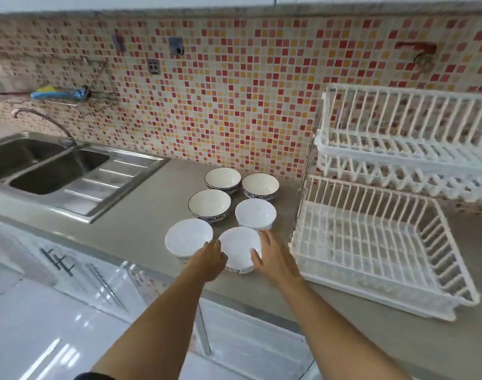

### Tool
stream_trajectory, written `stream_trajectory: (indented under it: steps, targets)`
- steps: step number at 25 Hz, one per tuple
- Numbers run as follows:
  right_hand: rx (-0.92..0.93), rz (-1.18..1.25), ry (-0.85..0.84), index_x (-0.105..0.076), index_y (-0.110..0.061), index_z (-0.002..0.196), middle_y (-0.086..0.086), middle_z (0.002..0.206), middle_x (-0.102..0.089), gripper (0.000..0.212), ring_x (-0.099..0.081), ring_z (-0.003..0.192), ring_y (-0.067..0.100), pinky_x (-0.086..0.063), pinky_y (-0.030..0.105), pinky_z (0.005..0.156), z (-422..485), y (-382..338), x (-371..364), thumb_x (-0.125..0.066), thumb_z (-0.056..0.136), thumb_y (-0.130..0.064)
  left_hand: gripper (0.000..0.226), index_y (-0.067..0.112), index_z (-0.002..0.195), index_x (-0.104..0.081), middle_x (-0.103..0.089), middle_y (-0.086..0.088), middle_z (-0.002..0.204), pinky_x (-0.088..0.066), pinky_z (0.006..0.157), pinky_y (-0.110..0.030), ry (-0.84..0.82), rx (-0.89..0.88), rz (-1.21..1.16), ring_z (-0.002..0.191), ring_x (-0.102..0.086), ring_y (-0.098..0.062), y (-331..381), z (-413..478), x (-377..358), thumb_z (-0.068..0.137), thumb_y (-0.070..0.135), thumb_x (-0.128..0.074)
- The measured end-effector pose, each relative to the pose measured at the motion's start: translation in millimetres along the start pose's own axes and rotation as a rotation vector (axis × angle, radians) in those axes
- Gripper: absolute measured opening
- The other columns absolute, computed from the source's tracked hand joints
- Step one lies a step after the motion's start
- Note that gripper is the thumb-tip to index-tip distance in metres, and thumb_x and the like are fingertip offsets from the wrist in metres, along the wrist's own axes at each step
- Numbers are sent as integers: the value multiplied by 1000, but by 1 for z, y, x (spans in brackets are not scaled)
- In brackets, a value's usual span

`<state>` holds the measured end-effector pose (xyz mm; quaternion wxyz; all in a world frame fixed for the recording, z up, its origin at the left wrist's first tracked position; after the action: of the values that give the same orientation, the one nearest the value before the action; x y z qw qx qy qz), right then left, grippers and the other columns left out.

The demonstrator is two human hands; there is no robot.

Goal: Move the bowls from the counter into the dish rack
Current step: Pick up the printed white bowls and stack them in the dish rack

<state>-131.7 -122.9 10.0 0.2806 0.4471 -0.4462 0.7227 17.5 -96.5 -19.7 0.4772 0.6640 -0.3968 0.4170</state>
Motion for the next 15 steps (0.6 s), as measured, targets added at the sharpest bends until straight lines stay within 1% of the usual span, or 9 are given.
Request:
stream_trajectory:
  steps: [3,6,7,9,10,11,13,14,15]
  targets:
    - [-304,175,-9,-36,-10,139,15,133,-49,54,-50,120,33,-44,40,95,7,40,-34,-46,93,-36,41,-2,131,-42,-52,-21,134,-41,99,-41,-2,41,-115,122,-52,-35,-10,15,-28,98,23,-36]
    - [-614,414,-96,-42,-3,133,17,130,-54,52,-54,117,35,-42,34,88,4,68,-84,-51,93,-35,49,1,141,-32,-46,-22,142,-39,104,-41,20,115,-268,128,-47,-36,-24,29,-51,96,20,-39]
    - [-662,485,-120,-45,-1,131,16,128,-57,49,-56,115,35,-44,32,88,6,72,-101,-52,92,-31,53,2,144,-27,-43,-21,144,-38,105,-41,36,135,-307,130,-46,-35,-26,34,-54,96,19,-40]
    - [-713,594,-140,-49,0,129,19,125,-61,44,-59,110,34,-49,36,91,7,75,-123,-53,89,-17,59,2,148,-20,-40,-20,146,-36,107,-40,61,149,-351,133,-43,-35,-23,35,-54,95,15,-42]
    - [-740,614,-140,-48,1,129,20,125,-60,43,-59,107,33,-50,35,88,4,77,-125,-52,87,-11,62,3,149,-18,-40,-19,147,-36,107,-40,77,151,-384,133,-42,-35,-22,35,-54,94,12,-45]
    - [-735,620,-129,-47,1,129,19,124,-60,43,-59,103,31,-52,28,80,2,77,-125,-49,87,-5,66,5,149,-18,-40,-18,147,-37,106,-41,93,161,-445,133,-42,-35,-22,34,-51,91,8,-47]
    - [-688,651,-102,-41,3,130,10,119,-53,43,-54,99,25,-48,13,59,-3,70,-108,-43,87,5,68,8,149,-19,-44,-17,143,-40,103,-43,134,161,-522,130,-45,-36,-24,32,-37,87,2,-47]
    - [-664,637,-90,-38,1,131,6,116,-48,43,-52,102,25,-46,13,61,-8,66,-94,-43,87,5,67,10,148,-21,-46,-18,140,-42,99,-43,147,134,-514,125,-48,-38,-23,31,-25,86,0,-45]
    - [-628,621,-58,-35,-2,132,4,117,-47,45,-53,108,27,-47,19,70,-9,63,-80,-43,88,4,65,14,147,-24,-48,-18,135,-42,95,-42,165,87,-485,120,-50,-39,-19,32,-10,86,-1,-42]
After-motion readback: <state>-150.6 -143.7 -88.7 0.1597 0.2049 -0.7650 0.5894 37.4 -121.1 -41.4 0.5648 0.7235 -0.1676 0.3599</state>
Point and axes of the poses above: each hand's wrist, its own z-axis towards the middle knuckle, its own x-axis out of the back of the hand, y = z × x, the point moved 10 cm from there along z, towards the middle knuckle
